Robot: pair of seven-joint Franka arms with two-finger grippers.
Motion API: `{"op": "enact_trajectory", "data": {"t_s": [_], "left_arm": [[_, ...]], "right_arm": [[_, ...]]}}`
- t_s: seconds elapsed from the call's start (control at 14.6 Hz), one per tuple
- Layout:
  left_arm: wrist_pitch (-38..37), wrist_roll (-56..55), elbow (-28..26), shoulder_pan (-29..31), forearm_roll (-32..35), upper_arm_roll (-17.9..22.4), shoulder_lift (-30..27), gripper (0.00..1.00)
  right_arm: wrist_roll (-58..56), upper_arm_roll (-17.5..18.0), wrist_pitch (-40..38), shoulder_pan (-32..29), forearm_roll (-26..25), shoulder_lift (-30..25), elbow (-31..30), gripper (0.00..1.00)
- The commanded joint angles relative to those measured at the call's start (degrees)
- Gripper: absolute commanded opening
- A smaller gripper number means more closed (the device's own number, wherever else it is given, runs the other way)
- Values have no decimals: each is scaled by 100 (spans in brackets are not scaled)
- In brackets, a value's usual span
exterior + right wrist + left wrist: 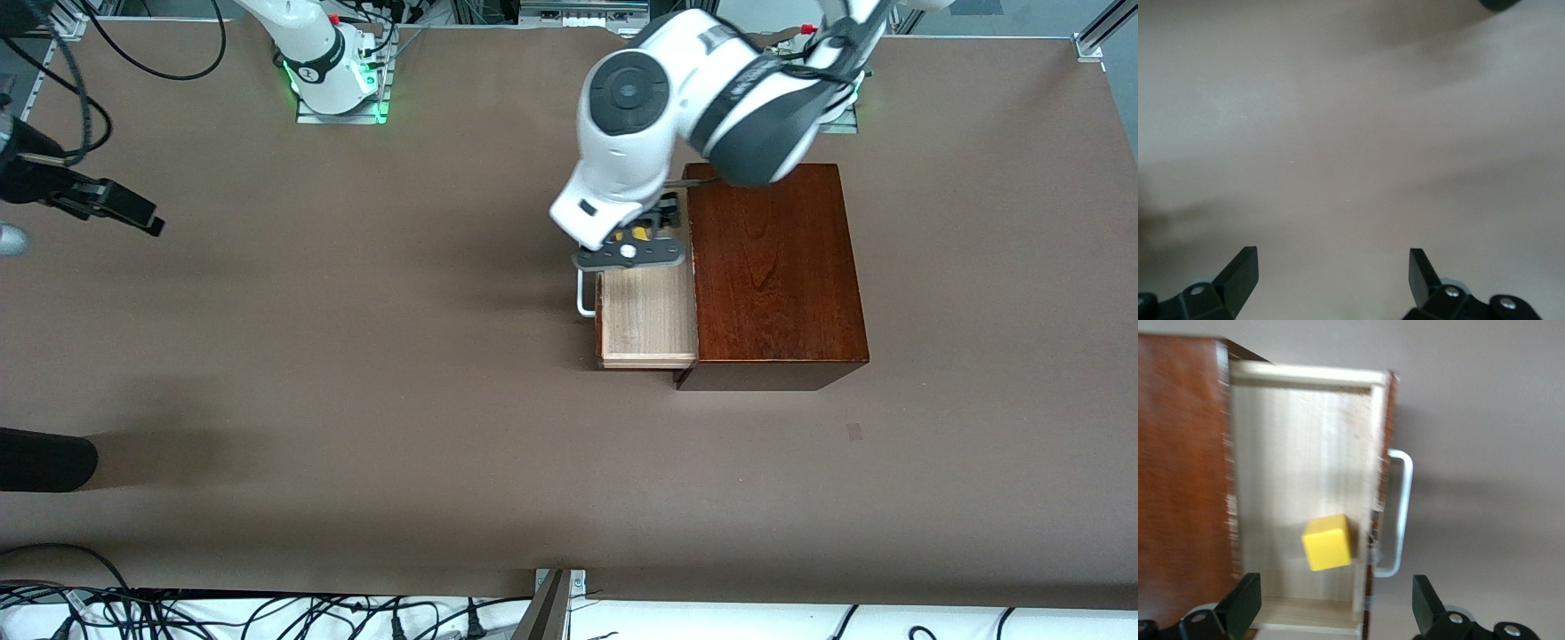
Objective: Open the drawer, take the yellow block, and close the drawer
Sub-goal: 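Release the handle and raise the left gripper away from the drawer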
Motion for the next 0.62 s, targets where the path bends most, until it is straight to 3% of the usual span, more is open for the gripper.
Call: {"op": "enact_trajectory", "data": {"t_s": [0.0,0.55], "left_arm": [[-221,330,-97,331,-94,-44,-509,100],[-950,2588,-351,2220,-718,-44,-1529,100]], "right_arm": [[1081,373,-94,32,58,-53,44,100],[3814,1490,11,119,234,8,35,100]]}}
